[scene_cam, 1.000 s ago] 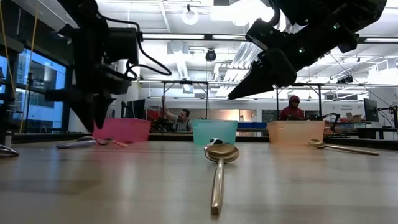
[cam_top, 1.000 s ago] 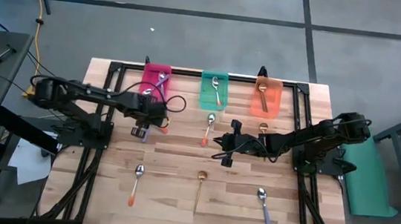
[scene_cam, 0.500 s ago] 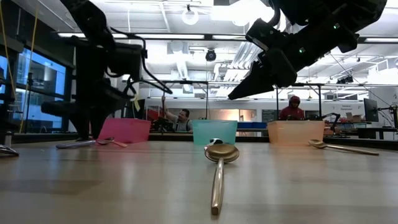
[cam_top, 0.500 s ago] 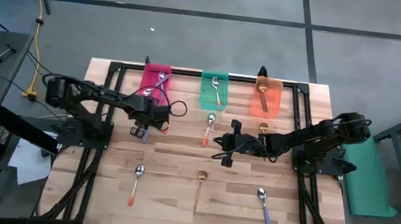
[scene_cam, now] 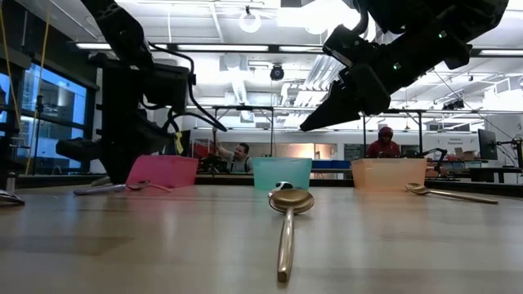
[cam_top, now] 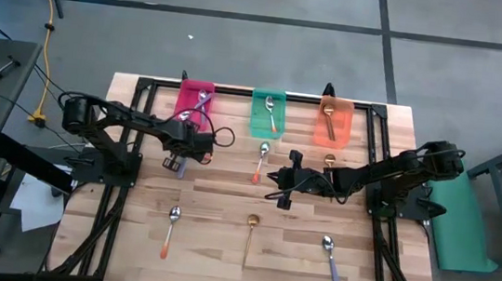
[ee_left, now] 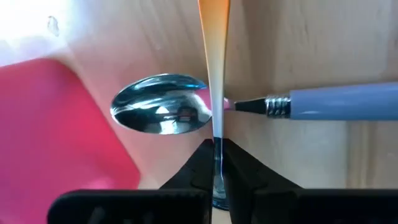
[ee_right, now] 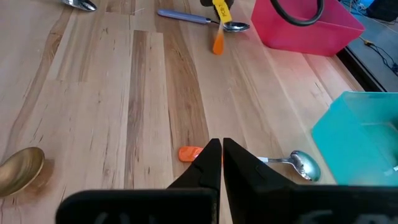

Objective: Sort silverware by color (type)
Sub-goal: Put the orange spoon into the green bin

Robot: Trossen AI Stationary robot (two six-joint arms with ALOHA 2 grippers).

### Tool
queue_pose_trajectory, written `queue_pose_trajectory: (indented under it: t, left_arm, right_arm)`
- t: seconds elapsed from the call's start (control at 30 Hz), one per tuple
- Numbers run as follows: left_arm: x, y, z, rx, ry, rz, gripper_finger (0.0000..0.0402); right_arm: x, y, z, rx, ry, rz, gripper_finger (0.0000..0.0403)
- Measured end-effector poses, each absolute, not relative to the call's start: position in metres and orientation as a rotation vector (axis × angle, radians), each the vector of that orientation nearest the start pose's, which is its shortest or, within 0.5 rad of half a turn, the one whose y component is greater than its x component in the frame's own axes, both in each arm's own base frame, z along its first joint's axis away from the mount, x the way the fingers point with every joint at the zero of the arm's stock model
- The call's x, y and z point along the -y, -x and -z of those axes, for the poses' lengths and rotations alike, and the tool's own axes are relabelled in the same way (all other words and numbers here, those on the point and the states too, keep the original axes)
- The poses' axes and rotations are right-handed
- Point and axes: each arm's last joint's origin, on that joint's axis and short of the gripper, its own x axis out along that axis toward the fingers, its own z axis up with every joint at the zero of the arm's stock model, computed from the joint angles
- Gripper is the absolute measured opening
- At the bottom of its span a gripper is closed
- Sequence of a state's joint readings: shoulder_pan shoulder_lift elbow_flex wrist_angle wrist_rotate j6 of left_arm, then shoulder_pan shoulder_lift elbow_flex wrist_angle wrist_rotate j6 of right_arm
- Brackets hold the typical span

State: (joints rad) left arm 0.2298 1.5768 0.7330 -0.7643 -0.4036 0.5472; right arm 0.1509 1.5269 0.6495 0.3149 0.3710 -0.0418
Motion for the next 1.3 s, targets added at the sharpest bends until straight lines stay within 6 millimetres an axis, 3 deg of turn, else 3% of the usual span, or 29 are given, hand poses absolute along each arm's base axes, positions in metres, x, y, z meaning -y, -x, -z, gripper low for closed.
queue_pose_trajectory:
  t: [0.33, 0.67, 0.8, 0.97, 1.17, 1.3]
  left_arm:
    - [-0.051, -0.217, -0.138, -1.727, -0.685, -0.106, 0.0005]
    - [-0.039, -0.219, -0.166, -1.423, -0.351, -0.015, 0.0004]
    - [-0.04, -0.221, -0.17, -1.333, -0.168, 0.04, 0.0004]
    - [-0.043, -0.224, -0.169, -1.297, -0.063, 0.053, 0.0003]
    - [-0.046, -0.229, -0.17, -1.212, 0.006, 0.116, 0.0003]
    - [-0.045, -0.232, -0.172, -1.17, 0.012, 0.152, 0.0003]
  right_arm:
    - [-0.033, -0.29, -0.167, -0.55, 0.186, 0.203, 0.0]
    - [-0.036, -0.296, -0.162, -0.501, 0.167, 0.24, 0.0]
    - [-0.041, -0.313, -0.153, -0.475, 0.224, 0.281, 0.0]
    - [-0.048, -0.346, -0.145, -0.495, 0.355, 0.32, 0.0008]
    - [-0.056, -0.385, -0.146, -0.491, 0.443, 0.296, 0.008]
    - [-0.052, -0.401, -0.154, -0.534, 0.453, 0.307, 0.0133]
